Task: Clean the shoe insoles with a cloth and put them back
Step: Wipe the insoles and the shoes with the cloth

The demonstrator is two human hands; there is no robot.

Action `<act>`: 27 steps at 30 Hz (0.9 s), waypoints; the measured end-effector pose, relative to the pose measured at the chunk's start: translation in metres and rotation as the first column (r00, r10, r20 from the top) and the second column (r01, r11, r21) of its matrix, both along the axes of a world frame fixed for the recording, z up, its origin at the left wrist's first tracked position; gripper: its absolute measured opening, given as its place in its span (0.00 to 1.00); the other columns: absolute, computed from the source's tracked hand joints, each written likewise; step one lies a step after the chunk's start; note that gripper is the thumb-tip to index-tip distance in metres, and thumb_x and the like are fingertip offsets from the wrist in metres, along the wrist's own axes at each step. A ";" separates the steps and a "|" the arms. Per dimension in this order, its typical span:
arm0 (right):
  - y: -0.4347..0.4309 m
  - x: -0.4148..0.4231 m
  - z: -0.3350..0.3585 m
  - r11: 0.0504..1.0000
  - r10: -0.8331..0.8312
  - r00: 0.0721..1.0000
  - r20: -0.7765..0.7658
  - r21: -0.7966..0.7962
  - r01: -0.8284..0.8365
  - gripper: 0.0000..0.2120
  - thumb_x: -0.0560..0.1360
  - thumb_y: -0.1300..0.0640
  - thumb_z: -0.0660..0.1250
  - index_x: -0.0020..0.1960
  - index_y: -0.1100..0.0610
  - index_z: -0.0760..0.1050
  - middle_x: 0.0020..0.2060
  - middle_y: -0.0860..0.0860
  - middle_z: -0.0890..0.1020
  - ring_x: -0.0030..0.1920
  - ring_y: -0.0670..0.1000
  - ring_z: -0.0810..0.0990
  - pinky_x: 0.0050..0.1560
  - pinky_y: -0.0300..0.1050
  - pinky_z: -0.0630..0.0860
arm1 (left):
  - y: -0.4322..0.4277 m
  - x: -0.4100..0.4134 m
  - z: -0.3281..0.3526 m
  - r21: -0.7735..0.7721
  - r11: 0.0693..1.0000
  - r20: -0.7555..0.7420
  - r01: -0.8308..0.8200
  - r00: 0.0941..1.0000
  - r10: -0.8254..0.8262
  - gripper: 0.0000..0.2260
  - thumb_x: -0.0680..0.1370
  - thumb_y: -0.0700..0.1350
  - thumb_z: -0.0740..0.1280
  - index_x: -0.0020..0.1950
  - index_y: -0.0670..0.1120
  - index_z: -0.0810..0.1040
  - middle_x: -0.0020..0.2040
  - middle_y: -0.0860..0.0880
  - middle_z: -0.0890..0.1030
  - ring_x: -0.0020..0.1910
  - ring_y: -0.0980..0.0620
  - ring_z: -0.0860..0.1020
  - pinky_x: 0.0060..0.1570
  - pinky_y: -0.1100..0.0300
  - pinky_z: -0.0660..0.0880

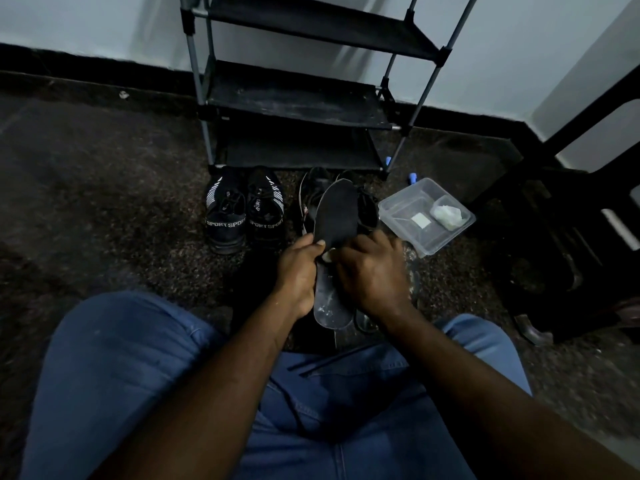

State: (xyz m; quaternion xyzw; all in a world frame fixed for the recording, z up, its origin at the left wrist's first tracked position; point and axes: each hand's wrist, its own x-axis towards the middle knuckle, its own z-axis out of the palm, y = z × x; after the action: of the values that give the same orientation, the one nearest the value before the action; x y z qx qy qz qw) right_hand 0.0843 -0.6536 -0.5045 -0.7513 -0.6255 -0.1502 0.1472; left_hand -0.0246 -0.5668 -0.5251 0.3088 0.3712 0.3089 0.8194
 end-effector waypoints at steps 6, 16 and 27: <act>0.005 0.014 0.006 0.985 -0.163 0.979 -0.126 0.026 0.168 0.13 0.76 0.44 0.63 0.48 0.48 0.84 0.44 0.47 0.82 0.48 0.56 0.75 0.47 0.53 0.70 | -0.002 0.001 0.001 0.039 0.999 0.006 0.026 1.000 -0.027 0.10 0.84 0.35 0.60 0.58 0.42 0.81 0.48 0.45 0.86 0.46 0.50 0.85 0.45 0.59 0.81; 0.001 0.035 0.006 0.912 -0.055 0.084 -0.995 -0.016 0.409 0.08 0.76 0.63 0.74 0.54 0.57 0.86 0.44 0.50 0.87 0.42 0.44 0.83 0.47 0.42 0.79 | 0.006 -0.003 0.003 0.054 0.999 -0.043 -0.007 0.999 0.009 0.11 0.84 0.36 0.60 0.61 0.39 0.81 0.56 0.40 0.85 0.49 0.46 0.85 0.45 0.55 0.83; -0.004 0.020 -0.006 0.959 -0.033 -0.288 -0.957 -0.112 0.260 0.04 0.80 0.67 0.67 0.49 0.62 0.81 0.39 0.54 0.83 0.36 0.48 0.80 0.36 0.38 0.79 | 0.010 0.000 -0.005 0.068 0.998 -0.054 -0.016 0.998 0.020 0.11 0.83 0.37 0.61 0.62 0.38 0.81 0.57 0.38 0.85 0.57 0.39 0.83 0.61 0.45 0.79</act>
State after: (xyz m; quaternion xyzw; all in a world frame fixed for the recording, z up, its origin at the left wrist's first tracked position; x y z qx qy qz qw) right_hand 0.1046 -0.6581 -0.5107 -0.6311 -0.1499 0.4437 0.6183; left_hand -0.0248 -0.5573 -0.5305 0.3410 0.3855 0.3200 0.7954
